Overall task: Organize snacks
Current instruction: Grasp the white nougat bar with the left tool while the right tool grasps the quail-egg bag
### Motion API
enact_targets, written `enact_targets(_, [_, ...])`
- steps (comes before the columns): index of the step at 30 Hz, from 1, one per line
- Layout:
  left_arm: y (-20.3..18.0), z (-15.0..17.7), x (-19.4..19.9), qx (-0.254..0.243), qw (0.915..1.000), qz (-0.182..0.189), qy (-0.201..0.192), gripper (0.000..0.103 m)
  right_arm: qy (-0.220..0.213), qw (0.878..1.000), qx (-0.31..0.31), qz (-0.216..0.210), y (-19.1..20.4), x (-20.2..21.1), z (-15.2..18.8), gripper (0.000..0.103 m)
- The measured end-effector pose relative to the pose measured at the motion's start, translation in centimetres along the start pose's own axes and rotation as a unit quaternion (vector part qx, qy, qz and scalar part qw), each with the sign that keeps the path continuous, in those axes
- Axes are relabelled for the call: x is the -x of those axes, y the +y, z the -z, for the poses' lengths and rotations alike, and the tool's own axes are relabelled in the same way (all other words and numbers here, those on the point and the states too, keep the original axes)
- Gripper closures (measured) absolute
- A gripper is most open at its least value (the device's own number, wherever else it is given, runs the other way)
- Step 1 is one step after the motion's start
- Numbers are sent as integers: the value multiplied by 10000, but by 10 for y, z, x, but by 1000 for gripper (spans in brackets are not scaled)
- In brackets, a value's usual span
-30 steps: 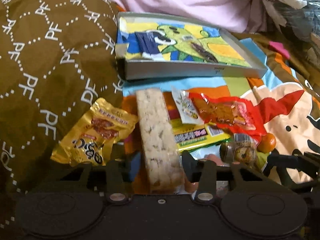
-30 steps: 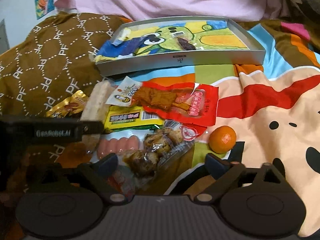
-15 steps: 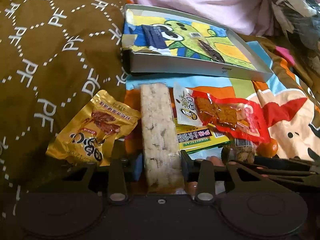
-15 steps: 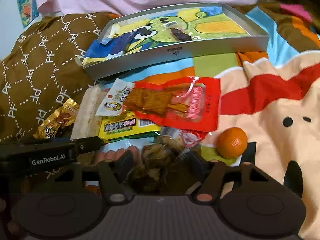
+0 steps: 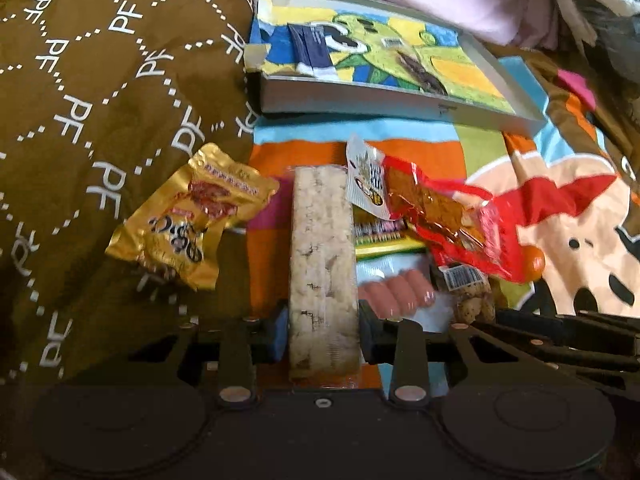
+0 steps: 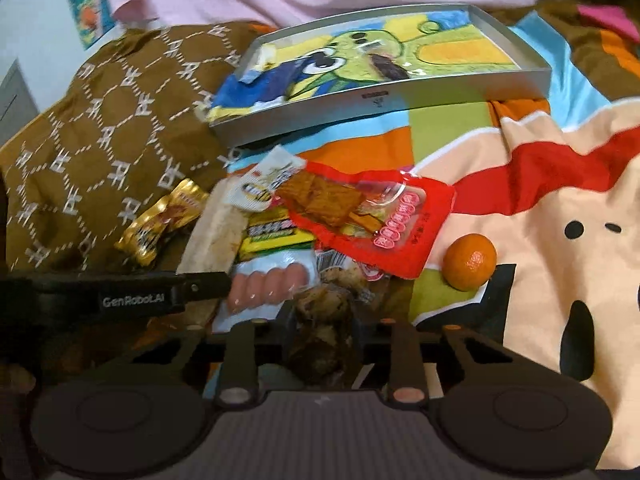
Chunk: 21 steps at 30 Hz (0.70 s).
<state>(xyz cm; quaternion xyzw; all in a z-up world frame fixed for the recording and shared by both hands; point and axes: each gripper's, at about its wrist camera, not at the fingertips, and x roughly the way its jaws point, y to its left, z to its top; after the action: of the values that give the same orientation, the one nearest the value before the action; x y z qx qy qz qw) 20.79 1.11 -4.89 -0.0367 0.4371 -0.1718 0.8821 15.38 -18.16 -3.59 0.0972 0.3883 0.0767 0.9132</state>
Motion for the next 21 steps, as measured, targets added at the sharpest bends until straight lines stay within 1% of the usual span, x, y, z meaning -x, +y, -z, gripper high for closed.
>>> enact_targets(4, [-3, 9, 10, -65, 9998, -64, 162, 67, 27, 9999, 161, -7, 4, 5, 6, 71])
enact_targets(8, [-2, 21, 20, -58, 9995, -39, 314, 67, -7, 9997, 212, 76, 8, 8, 12, 70])
enact_targets(9, [-2, 23, 22, -71, 9995, -35, 318, 67, -2, 9998, 169, 110, 8, 8, 13, 65])
enact_targets(10, [-2, 24, 22, -93, 9994, -39, 322, 66, 35, 9999, 82, 109, 7, 7, 13, 55])
enact_targets(11, [-2, 24, 22, -121, 9994, -37, 323, 66, 83, 9999, 1, 82, 6, 6, 14, 50])
enact_targets(13, [-2, 23, 20, -165, 9993, -35, 327, 65, 133, 9998, -90, 102, 6, 4, 15, 47])
enact_targets(14, [-1, 22, 19, -178, 9993, -32, 317, 65, 129, 9998, -60, 125, 8, 3, 16, 46])
enact_targets(16, [-1, 20, 16, -199, 9994, -19, 291, 65, 134, 9998, 47, 166, 12, 1, 16, 40])
enact_targets(21, [2, 12, 6, -204, 9994, 80, 268, 62, 189, 9992, 213, 265, 19, -7, 19, 31])
